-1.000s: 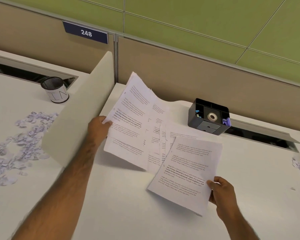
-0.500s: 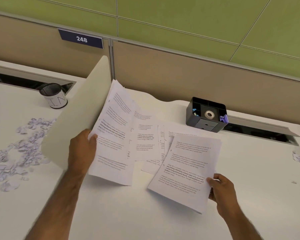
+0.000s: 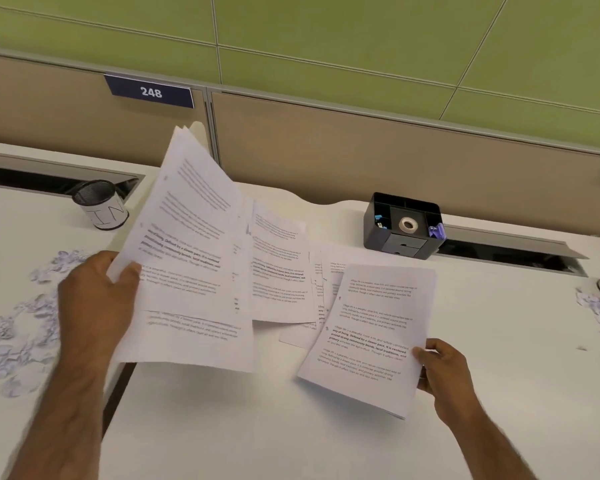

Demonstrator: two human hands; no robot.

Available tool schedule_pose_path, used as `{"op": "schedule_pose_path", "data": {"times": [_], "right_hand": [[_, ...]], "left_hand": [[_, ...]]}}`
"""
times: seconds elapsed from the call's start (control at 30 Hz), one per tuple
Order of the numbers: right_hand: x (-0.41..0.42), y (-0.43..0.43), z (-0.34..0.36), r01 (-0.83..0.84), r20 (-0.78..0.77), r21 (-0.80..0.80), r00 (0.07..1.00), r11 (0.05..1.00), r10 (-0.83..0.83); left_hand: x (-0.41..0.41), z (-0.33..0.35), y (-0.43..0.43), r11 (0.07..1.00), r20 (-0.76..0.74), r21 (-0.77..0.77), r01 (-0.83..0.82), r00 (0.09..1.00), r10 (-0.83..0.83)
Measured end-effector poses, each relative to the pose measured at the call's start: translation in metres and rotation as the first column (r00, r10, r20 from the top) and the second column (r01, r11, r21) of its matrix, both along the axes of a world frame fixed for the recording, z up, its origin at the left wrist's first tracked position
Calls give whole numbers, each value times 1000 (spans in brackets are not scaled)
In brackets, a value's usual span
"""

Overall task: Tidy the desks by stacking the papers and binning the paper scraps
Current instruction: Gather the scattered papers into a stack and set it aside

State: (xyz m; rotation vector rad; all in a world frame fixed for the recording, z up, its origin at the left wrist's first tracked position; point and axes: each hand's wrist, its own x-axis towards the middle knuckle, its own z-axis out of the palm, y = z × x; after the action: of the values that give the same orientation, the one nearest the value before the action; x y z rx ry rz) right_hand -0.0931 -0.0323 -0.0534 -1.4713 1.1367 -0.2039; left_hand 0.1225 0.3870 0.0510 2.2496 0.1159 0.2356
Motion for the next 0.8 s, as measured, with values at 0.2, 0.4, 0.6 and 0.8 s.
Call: {"op": "schedule_pose_path", "data": {"times": [0.2,0.4,0.6,0.8], "right_hand": [[-2,0,2,8,3,8,1000,1000,-8],[-3,2,10,-3,55,54,998,999,0],[12,11,24,-111,159,211,984,971,78],[31,22,40,-167,268,347,961,923,73]], "left_hand": [[7,9,26,995,-40,-81,-56,998,53],[5,4,28,956,-203,-286,-73,979,14],[-20,-18,-41,866,-278,-498,53,936,-217],[-41,-54,-89,812,-412,-566,147,802,-432]]}}
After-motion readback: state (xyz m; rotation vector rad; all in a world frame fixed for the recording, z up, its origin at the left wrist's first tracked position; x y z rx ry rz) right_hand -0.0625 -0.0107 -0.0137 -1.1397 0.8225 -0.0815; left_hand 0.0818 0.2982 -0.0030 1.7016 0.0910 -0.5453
